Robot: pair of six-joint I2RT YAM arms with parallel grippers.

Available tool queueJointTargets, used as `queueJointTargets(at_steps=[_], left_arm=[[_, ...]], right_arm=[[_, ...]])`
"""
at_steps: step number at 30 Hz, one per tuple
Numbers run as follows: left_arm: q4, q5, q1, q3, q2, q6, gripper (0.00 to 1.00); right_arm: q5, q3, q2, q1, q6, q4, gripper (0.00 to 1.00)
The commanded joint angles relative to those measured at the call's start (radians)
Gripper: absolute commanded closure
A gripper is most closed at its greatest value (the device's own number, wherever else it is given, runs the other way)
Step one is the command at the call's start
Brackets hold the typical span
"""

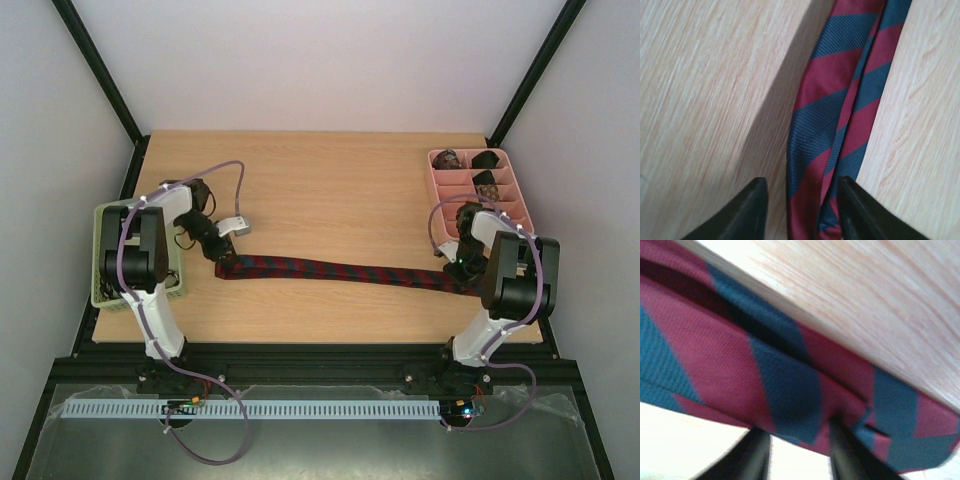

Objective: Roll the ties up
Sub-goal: Flatten out the tie at the center of the board.

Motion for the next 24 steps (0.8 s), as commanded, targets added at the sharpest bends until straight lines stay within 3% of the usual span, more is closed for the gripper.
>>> queueJointTargets(at_steps=[1, 5, 8, 9, 13, 17, 19, 22, 24], left_arm=[[0.025, 0.022, 0.002, -0.014, -0.059, -0.001, 0.53], [0.125, 0.010, 0.011, -0.049, -0.174, -0.050, 0.39], [0.223, 0.033, 0.040, -0.061, -0.278, -0.119, 0.17], [0.250, 0.043, 0.049, -0.063, -0.310, -0.134, 0.04], [0.411, 0.094, 0.054, -0.118, -0.469, -0.237, 0.01], [0.663, 0.069, 0.030, -0.266, -0.561, -0.490, 0.01], [0.592, 0.070, -0.003, -0.251, -0.537, -0.403, 0.01], [0.513, 0.078, -0.026, -0.210, -0.503, -0.362, 0.01], [0.560, 0.089, -0.030, -0.249, -0.530, -0.367, 0.01]], right_arm=[[-0.059, 0.053, 0.016, -0.007, -0.005, -0.057, 0.57], [-0.058, 0.091, -0.039, -0.007, -0.039, -0.084, 0.44], [-0.079, 0.122, -0.083, -0.010, -0.061, -0.087, 0.34], [-0.093, 0.127, -0.105, -0.010, -0.069, -0.078, 0.31], [-0.196, 0.120, -0.201, -0.010, -0.105, -0.045, 0.23], [-0.418, 0.071, -0.282, -0.010, -0.150, -0.033, 0.14], [-0.524, 0.051, -0.289, -0.007, -0.202, -0.059, 0.13], [-0.661, 0.058, -0.252, 0.003, -0.280, -0.143, 0.03], [-0.691, 0.058, -0.200, 0.040, -0.280, -0.156, 0.09]])
